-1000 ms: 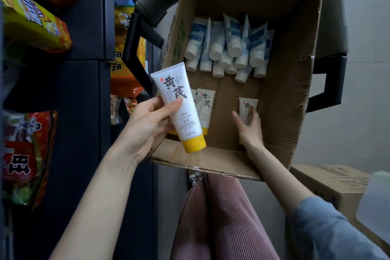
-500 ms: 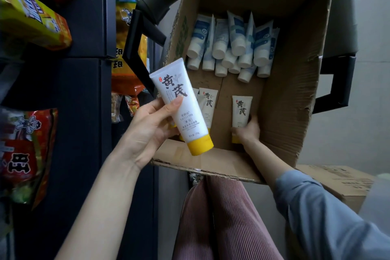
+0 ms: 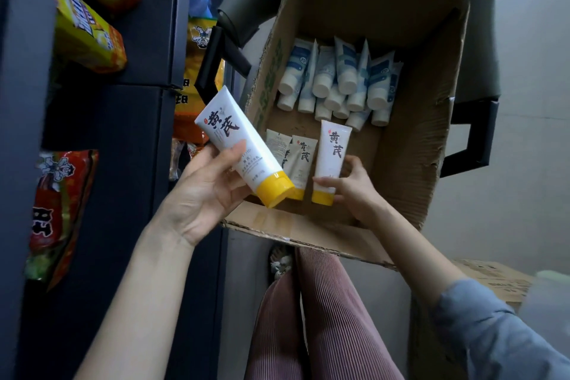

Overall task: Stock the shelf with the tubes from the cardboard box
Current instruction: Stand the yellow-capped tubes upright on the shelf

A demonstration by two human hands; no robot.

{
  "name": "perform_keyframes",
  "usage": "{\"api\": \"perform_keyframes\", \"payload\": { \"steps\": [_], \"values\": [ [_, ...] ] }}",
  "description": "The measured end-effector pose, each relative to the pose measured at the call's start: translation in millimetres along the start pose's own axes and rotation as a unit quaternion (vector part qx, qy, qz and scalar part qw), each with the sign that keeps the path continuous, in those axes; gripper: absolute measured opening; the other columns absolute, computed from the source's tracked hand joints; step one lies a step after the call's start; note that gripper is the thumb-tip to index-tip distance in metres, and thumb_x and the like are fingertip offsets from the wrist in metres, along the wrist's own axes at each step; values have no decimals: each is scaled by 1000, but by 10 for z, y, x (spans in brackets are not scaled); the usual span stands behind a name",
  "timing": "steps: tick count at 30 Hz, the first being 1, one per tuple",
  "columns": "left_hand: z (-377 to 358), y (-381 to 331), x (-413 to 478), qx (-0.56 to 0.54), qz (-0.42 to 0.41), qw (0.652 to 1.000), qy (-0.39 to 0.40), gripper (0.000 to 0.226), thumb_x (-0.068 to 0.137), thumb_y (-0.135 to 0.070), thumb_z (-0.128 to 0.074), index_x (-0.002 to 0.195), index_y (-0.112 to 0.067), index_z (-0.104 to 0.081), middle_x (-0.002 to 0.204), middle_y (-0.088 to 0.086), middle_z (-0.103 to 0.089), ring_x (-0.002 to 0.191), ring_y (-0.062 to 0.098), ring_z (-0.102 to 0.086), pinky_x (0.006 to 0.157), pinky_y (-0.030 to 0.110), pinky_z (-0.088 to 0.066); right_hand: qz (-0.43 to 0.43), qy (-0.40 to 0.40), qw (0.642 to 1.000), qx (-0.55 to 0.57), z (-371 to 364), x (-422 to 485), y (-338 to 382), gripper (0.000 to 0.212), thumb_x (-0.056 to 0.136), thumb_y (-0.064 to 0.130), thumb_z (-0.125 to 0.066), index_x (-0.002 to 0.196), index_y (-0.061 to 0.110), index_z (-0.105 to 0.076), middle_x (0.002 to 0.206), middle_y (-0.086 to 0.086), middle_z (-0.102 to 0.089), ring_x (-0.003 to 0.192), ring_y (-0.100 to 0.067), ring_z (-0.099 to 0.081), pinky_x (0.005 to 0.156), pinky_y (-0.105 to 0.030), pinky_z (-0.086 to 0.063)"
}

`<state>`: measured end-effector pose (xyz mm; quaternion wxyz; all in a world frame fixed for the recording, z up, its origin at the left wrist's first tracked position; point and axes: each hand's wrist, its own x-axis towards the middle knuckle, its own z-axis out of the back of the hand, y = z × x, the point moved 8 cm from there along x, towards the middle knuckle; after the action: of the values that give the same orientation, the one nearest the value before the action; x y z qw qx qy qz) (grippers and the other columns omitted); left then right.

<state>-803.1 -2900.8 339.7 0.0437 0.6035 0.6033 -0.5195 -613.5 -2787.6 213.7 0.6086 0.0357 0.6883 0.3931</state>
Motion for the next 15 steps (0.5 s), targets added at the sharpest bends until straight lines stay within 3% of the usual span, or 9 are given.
{"api": "perform_keyframes", "payload": {
  "steps": [2,6,12,15],
  "values": [
    [-1,-81,-123,46,-27,999,-10,42,74,-18,-64,115,-20,-56,96,-3,-70,85,13,-68,70,31,-59,9,62,998,24,-138,-184,154,67,73,1,-77,127,14,-40,113,-3,-60,91,-15,-68,68,-37,-60],
    [43,-247,-468,109,-71,990,-45,51,70,-18,-69,119,-19,-55,103,-2,-67,94,17,-67,82,42,-55,44,150,987,29,-369,-569,423,63,74,4,-76,126,15,-43,114,-7,-67,100,-21,-68,75,-41,-59],
    [105,-401,-1137,71,-118,988,-71,54,68,-19,-69,121,-18,-58,105,1,-68,91,14,-69,72,30,-59,101,228,968,36,-631,-1274,746,54,74,18,-76,120,19,-48,105,-5,-72,92,-22,-70,64,-33,-58],
    [92,-474,-1503,64,-141,985,-76,54,69,-20,-70,121,-15,-59,111,6,-70,98,21,-68,73,30,-59,137,246,959,19,-724,-1692,900,52,73,21,-76,118,20,-50,107,-6,-72,94,-25,-70,70,-39,-59]
  ]
}}
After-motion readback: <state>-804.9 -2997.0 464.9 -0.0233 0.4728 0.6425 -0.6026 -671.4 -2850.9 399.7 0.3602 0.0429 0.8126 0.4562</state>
